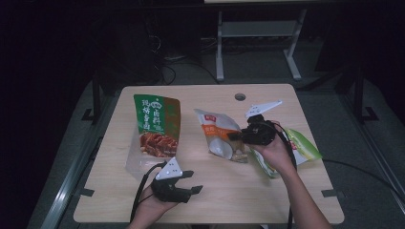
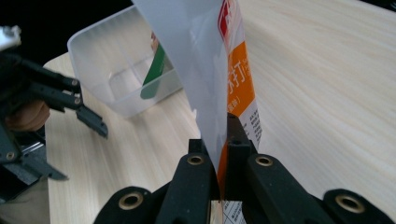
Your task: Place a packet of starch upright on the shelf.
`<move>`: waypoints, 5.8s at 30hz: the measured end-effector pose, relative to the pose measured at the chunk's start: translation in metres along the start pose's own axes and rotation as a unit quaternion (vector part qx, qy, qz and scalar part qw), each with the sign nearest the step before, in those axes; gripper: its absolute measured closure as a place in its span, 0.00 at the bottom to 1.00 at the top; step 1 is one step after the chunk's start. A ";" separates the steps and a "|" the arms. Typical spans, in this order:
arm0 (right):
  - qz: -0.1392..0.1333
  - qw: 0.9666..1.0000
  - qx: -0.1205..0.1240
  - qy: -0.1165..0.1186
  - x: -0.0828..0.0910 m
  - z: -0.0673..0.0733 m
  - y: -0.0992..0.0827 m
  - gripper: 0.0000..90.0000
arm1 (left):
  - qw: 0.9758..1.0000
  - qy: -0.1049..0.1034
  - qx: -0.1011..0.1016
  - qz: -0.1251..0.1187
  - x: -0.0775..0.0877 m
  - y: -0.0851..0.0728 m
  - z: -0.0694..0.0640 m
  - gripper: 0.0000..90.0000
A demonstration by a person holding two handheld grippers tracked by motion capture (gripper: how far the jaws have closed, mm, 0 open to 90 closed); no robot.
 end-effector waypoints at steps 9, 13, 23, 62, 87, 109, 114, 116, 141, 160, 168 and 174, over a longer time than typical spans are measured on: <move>-0.005 1.000 -0.001 -0.001 -0.003 -0.006 0.021 1.00 | 1.000 0.002 -0.001 -0.005 0.003 -0.005 0.001 0.39; -0.004 1.000 0.002 -0.001 -0.007 -0.007 0.030 1.00 | 1.000 0.000 -0.001 -0.007 0.003 -0.005 0.000 0.37; 0.002 1.000 0.003 0.002 -0.016 -0.012 0.049 1.00 | 1.000 0.001 -0.012 -0.004 0.003 -0.005 -0.001 0.36; -0.017 0.995 0.066 0.076 -0.125 0.002 0.180 1.00 | 1.000 -0.001 -0.027 0.009 0.002 -0.008 -0.006 0.35; -0.033 0.995 0.036 0.092 -0.130 -0.015 0.174 1.00 | 1.000 -0.003 -0.026 0.013 0.000 -0.009 -0.007 0.34; -0.067 0.987 0.014 0.148 -0.201 -0.004 0.171 1.00 | 1.000 -0.006 -0.026 0.010 0.001 -0.008 -0.006 0.33; -0.048 0.989 0.004 0.138 -0.213 -0.010 0.152 0.99 | 1.000 -0.005 -0.026 0.010 0.002 -0.009 -0.007 0.33; -0.044 0.989 -0.003 0.141 -0.212 -0.012 0.150 0.98 | 1.000 -0.005 -0.026 0.011 0.002 -0.009 -0.008 0.33; 0.043 0.992 -0.012 0.120 -0.203 -0.023 0.134 0.85 | 0.999 -0.005 -0.030 0.013 0.002 -0.009 -0.010 0.33; 0.017 0.993 -0.021 0.119 -0.159 -0.030 0.116 0.72 | 0.999 -0.004 -0.029 0.017 0.002 -0.009 -0.008 0.32; 0.012 0.993 -0.020 0.112 -0.139 -0.032 0.108 0.69 | 0.999 -0.004 -0.030 0.018 0.002 -0.009 -0.008 0.32; 0.013 0.994 -0.022 0.104 -0.126 -0.033 0.099 0.68 | 0.999 -0.004 -0.030 0.018 0.001 -0.009 -0.009 0.31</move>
Point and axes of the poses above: each handheld gripper's, and its own axes: x roughly backward along the jaws, y roughly out of its top, z roughly to its left, the point moved 1 cm from there along -x, roughly forward along the jaws, and after that the axes turned 5 degrees about z, right-handed, at the moved point
